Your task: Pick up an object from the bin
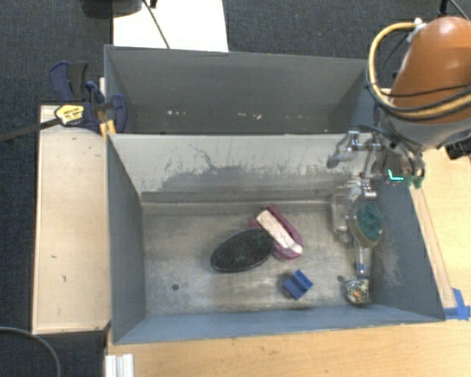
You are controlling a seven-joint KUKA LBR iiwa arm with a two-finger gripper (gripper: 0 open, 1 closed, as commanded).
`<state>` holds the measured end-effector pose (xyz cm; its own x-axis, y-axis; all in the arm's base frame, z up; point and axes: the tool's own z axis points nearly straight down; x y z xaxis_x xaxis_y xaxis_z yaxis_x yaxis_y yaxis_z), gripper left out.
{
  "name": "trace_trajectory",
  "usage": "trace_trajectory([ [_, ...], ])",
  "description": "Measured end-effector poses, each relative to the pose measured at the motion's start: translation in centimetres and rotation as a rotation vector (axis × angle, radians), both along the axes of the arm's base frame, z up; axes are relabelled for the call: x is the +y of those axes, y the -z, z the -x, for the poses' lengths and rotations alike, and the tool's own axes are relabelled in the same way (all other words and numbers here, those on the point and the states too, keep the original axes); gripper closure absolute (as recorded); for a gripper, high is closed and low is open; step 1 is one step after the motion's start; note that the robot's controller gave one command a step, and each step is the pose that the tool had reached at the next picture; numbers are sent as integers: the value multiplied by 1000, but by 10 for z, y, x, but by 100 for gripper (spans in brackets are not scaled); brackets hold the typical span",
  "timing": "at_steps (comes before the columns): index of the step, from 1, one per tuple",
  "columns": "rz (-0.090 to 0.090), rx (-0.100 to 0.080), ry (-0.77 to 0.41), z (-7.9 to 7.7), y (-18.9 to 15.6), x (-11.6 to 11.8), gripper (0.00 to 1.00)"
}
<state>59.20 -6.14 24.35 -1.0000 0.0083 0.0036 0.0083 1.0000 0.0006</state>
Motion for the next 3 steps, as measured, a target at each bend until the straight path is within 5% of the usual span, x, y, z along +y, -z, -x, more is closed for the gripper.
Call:
trace_trajectory([
  [1,4,-11,-157,5,152,64,0],
  [3,0,-14,75,2,141,92,0],
])
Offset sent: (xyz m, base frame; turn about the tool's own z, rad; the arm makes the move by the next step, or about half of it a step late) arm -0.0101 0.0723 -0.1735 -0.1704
